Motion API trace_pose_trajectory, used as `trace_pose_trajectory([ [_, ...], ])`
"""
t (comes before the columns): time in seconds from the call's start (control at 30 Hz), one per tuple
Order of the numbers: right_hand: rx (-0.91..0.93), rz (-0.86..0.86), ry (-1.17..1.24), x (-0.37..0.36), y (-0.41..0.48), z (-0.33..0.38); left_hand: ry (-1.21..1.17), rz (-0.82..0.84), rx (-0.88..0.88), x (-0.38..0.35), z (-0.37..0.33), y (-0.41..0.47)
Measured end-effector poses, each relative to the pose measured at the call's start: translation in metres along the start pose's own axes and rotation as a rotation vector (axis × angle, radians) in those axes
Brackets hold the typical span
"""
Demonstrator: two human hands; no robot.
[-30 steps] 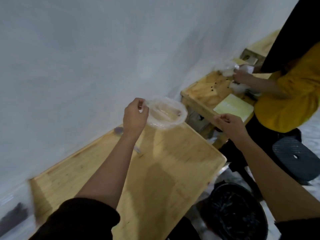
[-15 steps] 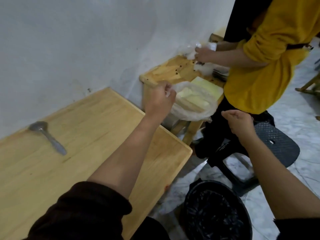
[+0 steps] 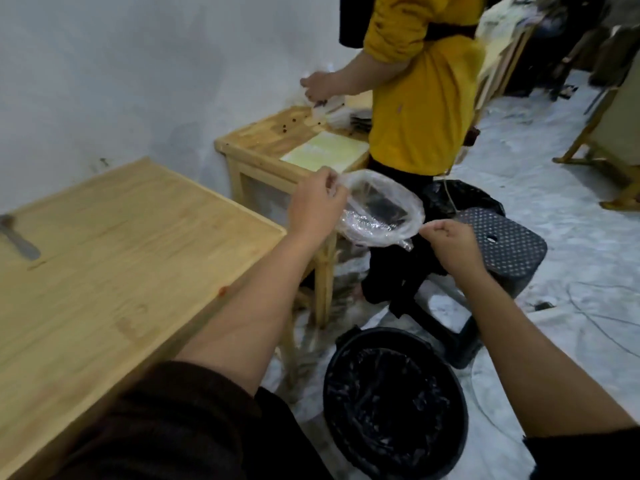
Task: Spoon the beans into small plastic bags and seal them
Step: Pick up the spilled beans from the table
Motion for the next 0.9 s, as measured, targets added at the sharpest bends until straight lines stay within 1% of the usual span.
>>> trace_pose_trajectory([
  [0.13, -0.048, -0.01, 0.02, 0.026, -0.027, -0.054, 0.012, 0.069, 0.05, -0.055, 0.001, -0.038],
  [0.27, -0.142, -0.024, 0.04, 0.037, -0.053, -0.118, 0.011, 0.226, 0.122, -0.113, 0.022, -0.076],
  [0.33, -0.204, -0.018, 0.05, 0.033, -0.063, -0.152, 0.015, 0.291, 0.16, -0.136, 0.037, -0.093],
  [0.43, -0.321, 0.007, 0.039, 0.019, -0.078, -0.202, 0.03, 0.394, 0.262, -0.168, 0.069, -0.116],
  [0.5, -0.375, 0.031, 0.021, 0.007, -0.087, -0.229, 0.062, 0.424, 0.306, -0.188, 0.091, -0.131],
  [0.63, -0.483, 0.089, 0.0, -0.017, -0.098, -0.271, 0.186, 0.474, 0.424, -0.226, 0.124, -0.162],
  [0.7, -0.581, 0.113, 0.006, -0.027, -0.102, -0.29, 0.221, 0.546, 0.46, -0.243, 0.134, -0.176],
  [0.8, -0.662, 0.163, 0.012, -0.041, -0.105, -0.31, 0.197, 0.701, 0.467, -0.263, 0.142, -0.194],
  [0.9, -0.676, 0.277, -0.022, -0.053, -0.105, -0.314, 0.183, 0.751, 0.425, -0.27, 0.144, -0.2],
])
Point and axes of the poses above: each hand's wrist, its own y-axis towards the middle knuckle, its own x-axis out of the back of the hand, z = x × y, the point moved 6 cm from there along y, towards the middle knuckle, and after that the axes turned 6 degrees about z, right-handed, at the moved point
